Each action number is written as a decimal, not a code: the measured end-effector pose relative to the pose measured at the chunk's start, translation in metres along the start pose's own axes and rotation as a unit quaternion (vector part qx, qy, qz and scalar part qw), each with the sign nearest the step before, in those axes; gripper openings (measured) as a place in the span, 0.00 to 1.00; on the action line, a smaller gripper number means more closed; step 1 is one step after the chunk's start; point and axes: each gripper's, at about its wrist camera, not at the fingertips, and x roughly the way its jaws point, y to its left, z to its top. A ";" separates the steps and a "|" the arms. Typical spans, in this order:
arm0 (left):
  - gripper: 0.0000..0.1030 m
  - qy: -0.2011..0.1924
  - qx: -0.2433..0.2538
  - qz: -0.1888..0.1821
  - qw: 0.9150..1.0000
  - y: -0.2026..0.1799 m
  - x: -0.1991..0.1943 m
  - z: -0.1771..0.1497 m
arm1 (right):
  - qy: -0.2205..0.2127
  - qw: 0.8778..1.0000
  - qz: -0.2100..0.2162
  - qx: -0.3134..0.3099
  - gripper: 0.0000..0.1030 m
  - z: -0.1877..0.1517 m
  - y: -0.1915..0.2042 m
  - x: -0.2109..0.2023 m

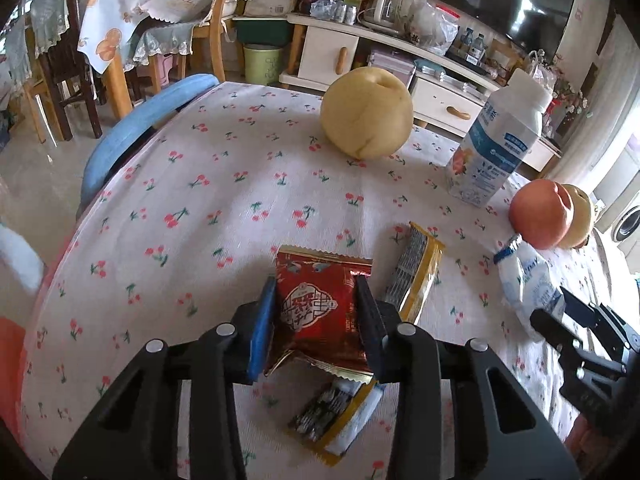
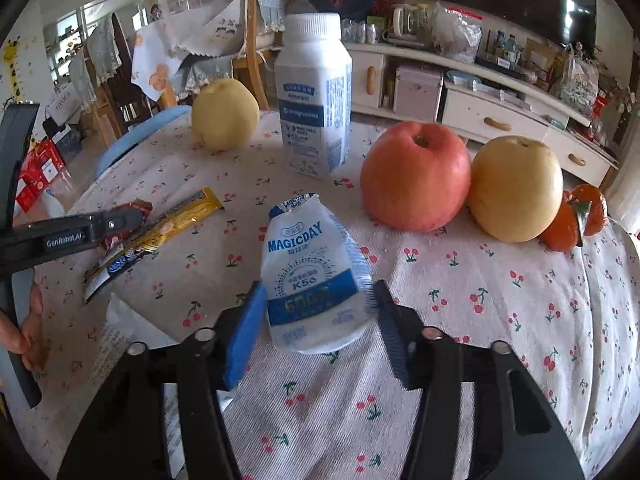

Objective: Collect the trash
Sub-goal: 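Grasp the small red wrapper with the left tool while the right tool grasps the white MAGICDAY bag, then carry red wrapper and MAGICDAY bag over the pink bucket and open both tools, then bring both open tools back over the gold stick packet and white bag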

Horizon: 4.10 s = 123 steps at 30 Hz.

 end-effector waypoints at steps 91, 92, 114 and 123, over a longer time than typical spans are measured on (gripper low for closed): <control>0.39 -0.216 -0.172 0.067 0.959 0.243 -0.242 -0.073 | -0.050 0.972 0.220 -0.064 0.57 -0.016 0.314 -0.131; 0.39 -0.217 -0.181 0.073 0.957 0.252 -0.245 -0.074 | -0.049 0.970 0.225 -0.073 0.57 -0.014 0.326 -0.130; 0.77 -0.190 -0.275 0.100 0.937 0.336 -0.238 -0.078 | -0.048 0.973 0.184 -0.129 0.87 -0.009 0.414 -0.071; 0.86 -0.244 -0.220 0.091 0.940 0.309 -0.241 -0.079 | -0.036 0.982 0.154 -0.099 0.87 -0.044 0.365 -0.084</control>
